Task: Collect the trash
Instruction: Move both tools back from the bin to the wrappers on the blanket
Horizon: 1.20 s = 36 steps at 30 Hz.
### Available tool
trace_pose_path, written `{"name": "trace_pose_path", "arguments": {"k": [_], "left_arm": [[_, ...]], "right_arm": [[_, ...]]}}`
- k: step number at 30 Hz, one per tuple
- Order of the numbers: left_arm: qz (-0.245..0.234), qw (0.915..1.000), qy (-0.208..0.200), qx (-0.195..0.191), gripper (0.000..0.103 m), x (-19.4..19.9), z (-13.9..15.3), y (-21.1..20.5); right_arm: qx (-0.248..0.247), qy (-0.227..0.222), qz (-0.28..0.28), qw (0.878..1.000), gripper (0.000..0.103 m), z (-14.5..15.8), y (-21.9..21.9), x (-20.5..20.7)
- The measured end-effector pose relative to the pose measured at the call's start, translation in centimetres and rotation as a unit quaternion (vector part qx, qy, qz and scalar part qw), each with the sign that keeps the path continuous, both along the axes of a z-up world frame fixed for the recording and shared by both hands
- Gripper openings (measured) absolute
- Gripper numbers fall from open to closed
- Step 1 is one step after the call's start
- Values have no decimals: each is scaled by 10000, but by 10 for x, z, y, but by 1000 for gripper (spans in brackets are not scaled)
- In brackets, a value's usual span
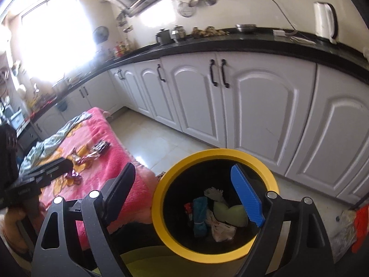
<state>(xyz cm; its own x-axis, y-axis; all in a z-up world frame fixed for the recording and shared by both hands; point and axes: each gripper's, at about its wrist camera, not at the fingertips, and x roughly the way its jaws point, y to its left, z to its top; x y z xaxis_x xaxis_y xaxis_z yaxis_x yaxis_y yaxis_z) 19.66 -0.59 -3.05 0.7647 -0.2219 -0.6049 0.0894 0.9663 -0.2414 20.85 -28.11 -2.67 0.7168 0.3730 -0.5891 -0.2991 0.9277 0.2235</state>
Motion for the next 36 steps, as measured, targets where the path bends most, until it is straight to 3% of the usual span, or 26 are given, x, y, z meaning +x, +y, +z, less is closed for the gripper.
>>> {"name": "trace_pose_path", "arguments": {"k": [16, 36], "left_arm": [[871, 9957, -153, -279, 92, -23, 11, 86], [1485, 9886, 60, -250, 92, -30, -6, 155]], "right_arm": [[-546, -284, 856, 9944, 82, 8, 81, -12], [-619, -365, 1603, 9844, 82, 13, 184, 33]]}}
